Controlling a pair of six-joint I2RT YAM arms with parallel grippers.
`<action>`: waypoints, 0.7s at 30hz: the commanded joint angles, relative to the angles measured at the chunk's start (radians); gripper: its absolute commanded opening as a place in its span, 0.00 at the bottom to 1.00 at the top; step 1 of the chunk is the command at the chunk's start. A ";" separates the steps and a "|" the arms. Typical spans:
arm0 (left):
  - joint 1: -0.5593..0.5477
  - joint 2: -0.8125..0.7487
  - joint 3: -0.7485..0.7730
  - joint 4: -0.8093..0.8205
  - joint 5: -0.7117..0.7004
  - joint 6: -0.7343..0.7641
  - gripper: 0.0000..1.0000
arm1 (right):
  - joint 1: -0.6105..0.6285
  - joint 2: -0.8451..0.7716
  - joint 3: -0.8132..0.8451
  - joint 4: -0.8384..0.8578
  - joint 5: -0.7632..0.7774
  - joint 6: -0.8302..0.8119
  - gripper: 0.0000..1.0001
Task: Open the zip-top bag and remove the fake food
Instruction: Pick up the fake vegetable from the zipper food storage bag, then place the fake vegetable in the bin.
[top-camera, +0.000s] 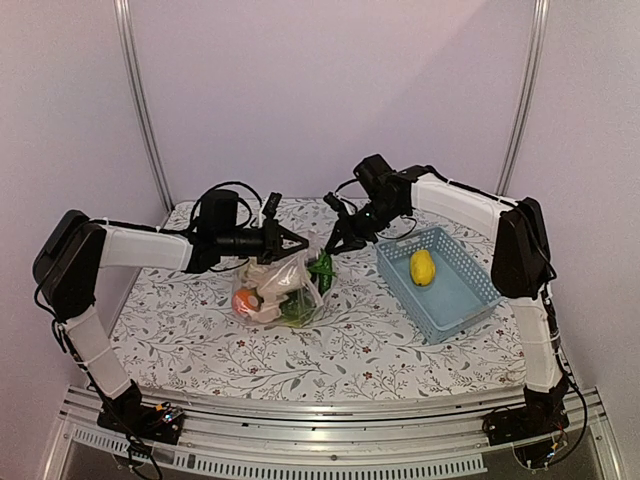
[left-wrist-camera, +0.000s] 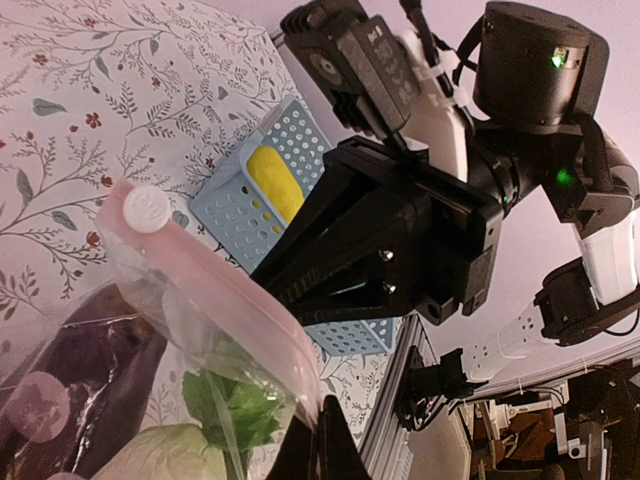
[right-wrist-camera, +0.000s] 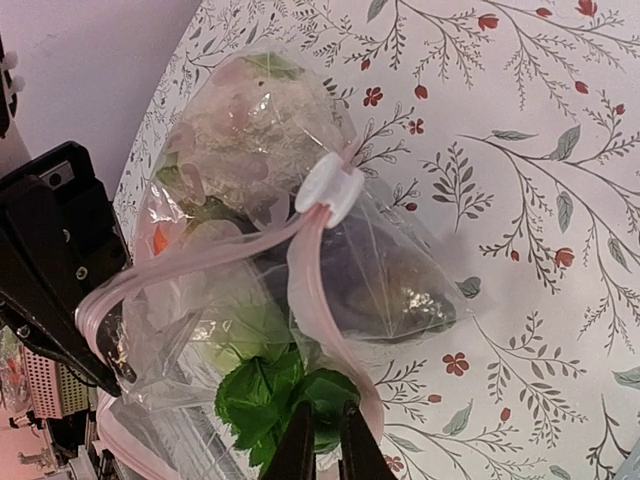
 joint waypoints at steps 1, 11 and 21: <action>0.005 0.000 0.019 0.015 0.009 0.002 0.00 | -0.004 -0.006 0.022 -0.007 0.027 -0.016 0.05; 0.005 -0.002 0.019 0.015 0.009 0.000 0.00 | -0.017 -0.153 -0.028 -0.023 0.086 -0.087 0.00; 0.003 0.009 0.020 0.005 0.006 0.002 0.00 | -0.033 -0.313 -0.071 -0.041 0.137 -0.156 0.00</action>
